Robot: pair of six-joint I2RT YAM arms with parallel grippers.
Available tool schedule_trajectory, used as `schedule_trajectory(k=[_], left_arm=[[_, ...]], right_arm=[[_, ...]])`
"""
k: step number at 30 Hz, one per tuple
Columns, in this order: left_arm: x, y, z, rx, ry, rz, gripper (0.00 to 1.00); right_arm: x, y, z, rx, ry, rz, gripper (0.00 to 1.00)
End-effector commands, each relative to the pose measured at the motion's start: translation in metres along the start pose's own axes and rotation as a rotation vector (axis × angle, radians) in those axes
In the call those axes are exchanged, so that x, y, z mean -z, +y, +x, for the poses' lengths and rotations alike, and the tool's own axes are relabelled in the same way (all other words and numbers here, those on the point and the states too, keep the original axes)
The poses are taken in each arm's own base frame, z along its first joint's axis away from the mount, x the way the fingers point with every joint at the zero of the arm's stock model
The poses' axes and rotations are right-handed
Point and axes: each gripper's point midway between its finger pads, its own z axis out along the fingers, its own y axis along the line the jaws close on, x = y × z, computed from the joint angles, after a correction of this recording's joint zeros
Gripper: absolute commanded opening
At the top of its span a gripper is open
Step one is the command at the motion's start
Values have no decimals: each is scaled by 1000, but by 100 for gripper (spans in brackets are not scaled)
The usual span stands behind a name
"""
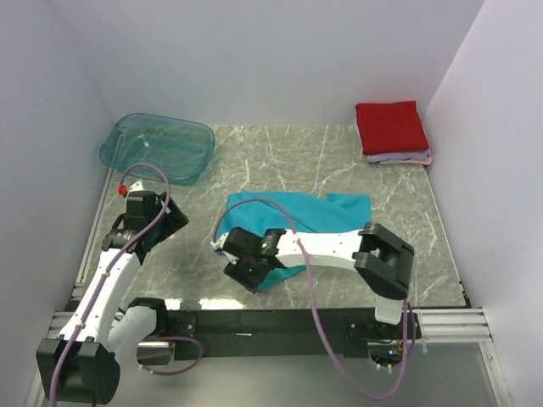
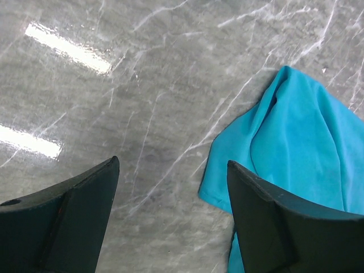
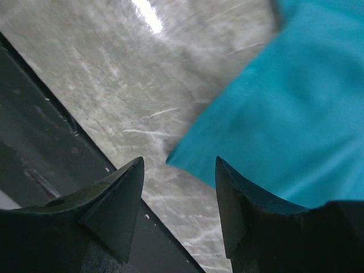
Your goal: Fold and stack the t-shirts
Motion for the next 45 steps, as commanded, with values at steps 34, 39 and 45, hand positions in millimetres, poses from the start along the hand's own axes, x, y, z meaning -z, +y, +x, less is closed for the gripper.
schedule_trajectory(k=[34,39,45], left_arm=[[-12,-77,79,-244,292,167,78],[-17,-86,106,-324,344,130,78],[-3,-131,124,-489,281,149,67]], right_arm=[[185,-200,54,-574,-313,553,0],[206,-205,53,-620,-406,551,0],[208,-210,61,-652,-415,571,0]])
